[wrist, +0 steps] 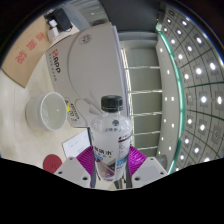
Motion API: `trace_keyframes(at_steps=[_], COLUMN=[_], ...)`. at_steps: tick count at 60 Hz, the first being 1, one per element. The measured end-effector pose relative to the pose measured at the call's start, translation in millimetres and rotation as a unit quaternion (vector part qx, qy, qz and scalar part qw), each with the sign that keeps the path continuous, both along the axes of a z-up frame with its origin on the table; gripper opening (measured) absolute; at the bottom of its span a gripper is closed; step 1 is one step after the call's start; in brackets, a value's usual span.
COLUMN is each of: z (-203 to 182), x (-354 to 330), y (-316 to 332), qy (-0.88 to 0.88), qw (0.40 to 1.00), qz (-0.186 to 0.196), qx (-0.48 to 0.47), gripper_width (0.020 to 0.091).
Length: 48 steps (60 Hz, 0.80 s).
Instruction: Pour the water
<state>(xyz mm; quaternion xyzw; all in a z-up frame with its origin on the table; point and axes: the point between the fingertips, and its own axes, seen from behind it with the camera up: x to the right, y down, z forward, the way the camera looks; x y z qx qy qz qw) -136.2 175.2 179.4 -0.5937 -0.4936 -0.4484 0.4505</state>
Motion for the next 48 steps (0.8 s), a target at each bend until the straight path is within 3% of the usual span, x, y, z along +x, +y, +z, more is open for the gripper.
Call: trace_keyframes(at_steps=[11, 24, 42, 48], z=[-2, -44, -126, -125], x=[16, 28, 44, 48], y=[-12, -22, -28, -29], qy=[0.253, 0.515, 0.601, 0.627], qw=[0.966, 0.849, 0.778, 0.762], qz=[-0.026, -0.062, -0.089, -0.073], qx=[-0.045, -0.107, -0.159, -0.145], gripper_width=[0.0415, 0.0416, 0.0419, 0.0450])
